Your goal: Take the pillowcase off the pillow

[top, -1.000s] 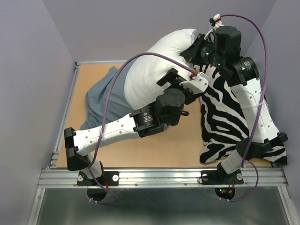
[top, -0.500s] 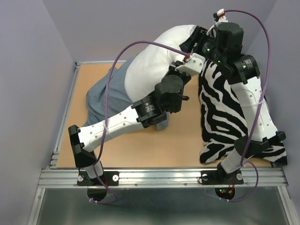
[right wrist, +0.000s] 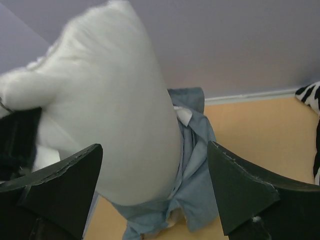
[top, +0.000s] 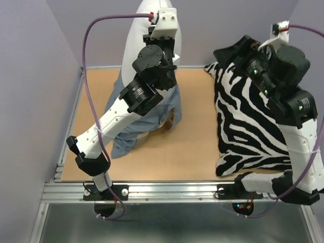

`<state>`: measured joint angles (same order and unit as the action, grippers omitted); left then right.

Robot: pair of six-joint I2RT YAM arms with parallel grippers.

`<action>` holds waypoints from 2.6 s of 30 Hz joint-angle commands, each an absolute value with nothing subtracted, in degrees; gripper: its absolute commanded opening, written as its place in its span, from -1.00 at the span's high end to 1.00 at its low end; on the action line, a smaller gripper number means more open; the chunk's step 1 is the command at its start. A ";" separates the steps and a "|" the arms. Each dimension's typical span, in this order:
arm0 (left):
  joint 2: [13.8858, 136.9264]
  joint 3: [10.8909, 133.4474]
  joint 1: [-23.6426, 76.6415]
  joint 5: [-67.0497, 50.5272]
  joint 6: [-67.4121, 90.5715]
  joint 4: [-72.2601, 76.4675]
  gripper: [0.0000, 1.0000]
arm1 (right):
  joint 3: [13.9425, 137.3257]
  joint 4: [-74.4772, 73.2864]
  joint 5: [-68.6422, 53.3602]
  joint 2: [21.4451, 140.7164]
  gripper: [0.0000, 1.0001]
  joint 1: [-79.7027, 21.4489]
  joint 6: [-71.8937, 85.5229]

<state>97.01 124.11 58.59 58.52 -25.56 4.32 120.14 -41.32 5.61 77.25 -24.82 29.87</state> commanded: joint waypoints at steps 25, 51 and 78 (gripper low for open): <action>98.00 137.90 53.00 53.35 -23.20 10.02 1.00 | 47.20 10.28 -3.71 71.25 -0.75 -49.04 39.02; 91.15 140.54 53.00 50.98 -44.29 38.58 1.00 | 40.33 -10.27 17.83 67.68 0.99 -50.89 40.08; 72.69 92.56 65.48 85.06 -44.56 44.30 1.00 | 107.72 -30.58 9.07 88.45 0.99 -32.97 25.75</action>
